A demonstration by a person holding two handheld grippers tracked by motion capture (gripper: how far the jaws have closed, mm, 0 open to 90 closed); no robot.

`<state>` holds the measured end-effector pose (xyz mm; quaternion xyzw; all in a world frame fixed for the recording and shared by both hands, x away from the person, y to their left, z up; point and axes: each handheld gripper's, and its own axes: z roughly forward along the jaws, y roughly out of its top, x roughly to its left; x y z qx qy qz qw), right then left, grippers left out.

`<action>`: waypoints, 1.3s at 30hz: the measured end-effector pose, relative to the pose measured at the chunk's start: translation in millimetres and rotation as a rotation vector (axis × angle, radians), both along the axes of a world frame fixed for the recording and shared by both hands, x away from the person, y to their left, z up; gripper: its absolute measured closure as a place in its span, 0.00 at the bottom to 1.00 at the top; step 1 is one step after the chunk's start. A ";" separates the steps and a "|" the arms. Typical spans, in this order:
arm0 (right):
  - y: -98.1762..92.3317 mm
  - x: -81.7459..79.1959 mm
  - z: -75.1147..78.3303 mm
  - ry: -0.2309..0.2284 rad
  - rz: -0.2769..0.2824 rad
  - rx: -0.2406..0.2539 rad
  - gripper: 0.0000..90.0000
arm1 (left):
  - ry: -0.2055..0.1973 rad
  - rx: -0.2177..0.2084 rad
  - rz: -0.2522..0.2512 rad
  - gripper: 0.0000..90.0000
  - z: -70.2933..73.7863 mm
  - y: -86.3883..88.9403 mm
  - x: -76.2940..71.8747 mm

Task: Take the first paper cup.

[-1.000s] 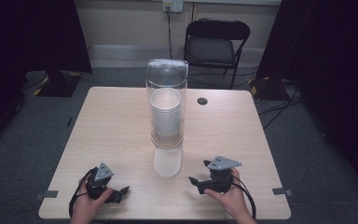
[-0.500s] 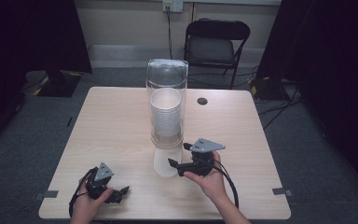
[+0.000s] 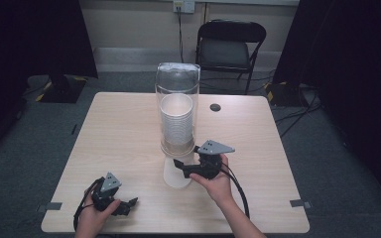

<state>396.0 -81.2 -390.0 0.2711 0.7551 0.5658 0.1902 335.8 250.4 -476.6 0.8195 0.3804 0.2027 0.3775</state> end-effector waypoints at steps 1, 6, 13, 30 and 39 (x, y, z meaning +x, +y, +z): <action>0.6 0.9 0.5 0.002 0.000 0.000 0.23 | -0.001 0.003 -0.002 0.00 0.1 0.1 0.3; 5.5 2.7 4.1 -0.030 0.007 -0.012 0.29 | 0.000 0.005 -0.003 0.00 0.3 0.1 0.6; 10.6 4.9 5.8 -0.048 0.008 -0.007 0.37 | -0.001 0.005 -0.003 0.00 0.2 0.1 0.6; 8.8 4.3 -3.7 -0.121 0.017 -0.007 0.40 | -0.002 0.007 0.001 0.00 0.1 -0.1 0.4; 11.9 5.6 -4.9 -0.120 0.017 -0.014 0.41 | -0.001 0.004 -0.002 0.00 0.0 0.0 0.4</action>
